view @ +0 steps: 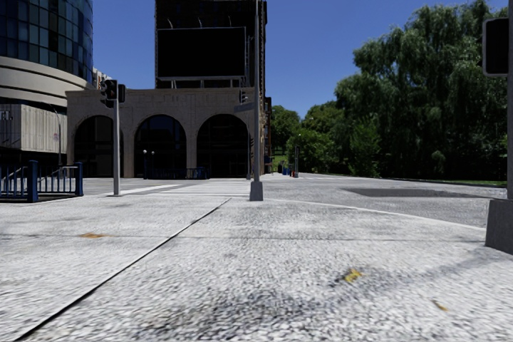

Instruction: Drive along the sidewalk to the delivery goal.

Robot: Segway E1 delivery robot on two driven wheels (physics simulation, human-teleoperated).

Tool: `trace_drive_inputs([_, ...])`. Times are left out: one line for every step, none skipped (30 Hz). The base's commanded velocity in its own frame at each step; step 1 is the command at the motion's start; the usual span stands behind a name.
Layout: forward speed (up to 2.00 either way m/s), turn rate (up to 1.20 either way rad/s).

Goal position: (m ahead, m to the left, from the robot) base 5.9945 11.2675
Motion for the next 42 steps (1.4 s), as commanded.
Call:
trace_drive_inputs([1.75, 0.54])
trace_drive_inputs([1.75, 0.55])
trace_drive_inputs([1.75, 0.56])
trace_drive_inputs([1.75, 0.56])
trace_drive_inputs([1.75, 0.56])
trace_drive_inputs([1.75, 0.56])
trace_drive_inputs([1.75, 0.56])
trace_drive_inputs([1.75, 0.56])
trace_drive_inputs([1.75, 0.56])
trace_drive_inputs([1.75, 0.56])
trace_drive_inputs([1.75, 0.56])
trace_drive_inputs([1.75, 0.56])
trace_drive_inputs([1.75, 0.56])
trace_drive_inputs([1.75, 0.56])
trace_drive_inputs([1.75, 0.56])
trace_drive_inputs([1.75, 0.56])
trace_drive_inputs([1.75, 0.56])
trace_drive_inputs([1.75, 0.56])
trace_drive_inputs([1.75, 0.56])
trace_drive_inputs([1.75, 0.56])
trace_drive_inputs([1.76, 0.56])
trace_drive_inputs([1.76, 0.56])
trace_drive_inputs([1.76, 0.56])
trace_drive_inputs([1.76, 0.56])
trace_drive_inputs([1.76, 0.56])
trace_drive_inputs([1.76, 0.56])
trace_drive_inputs([1.76, 0.56])
trace_drive_inputs([1.76, 0.56])
trace_drive_inputs([1.76, 0.56])
trace_drive_inputs([1.76, 0.56])
trace_drive_inputs([1.76, 0.56])
trace_drive_inputs([1.76, 0.56])
trace_drive_inputs([1.76, 0.56])
trace_drive_inputs([1.76, 0.56])
trace_drive_inputs([1.76, 0.56])
trace_drive_inputs([1.76, 0.55])
trace_drive_inputs([1.76, 0.54])
trace_drive_inputs([1.76, 0.54])
trace_drive_inputs([1.76, 0.54])
trace_drive_inputs([1.76, 0.53])
trace_drive_inputs([1.76, 0.51])
trace_drive_inputs([1.76, 0.51])
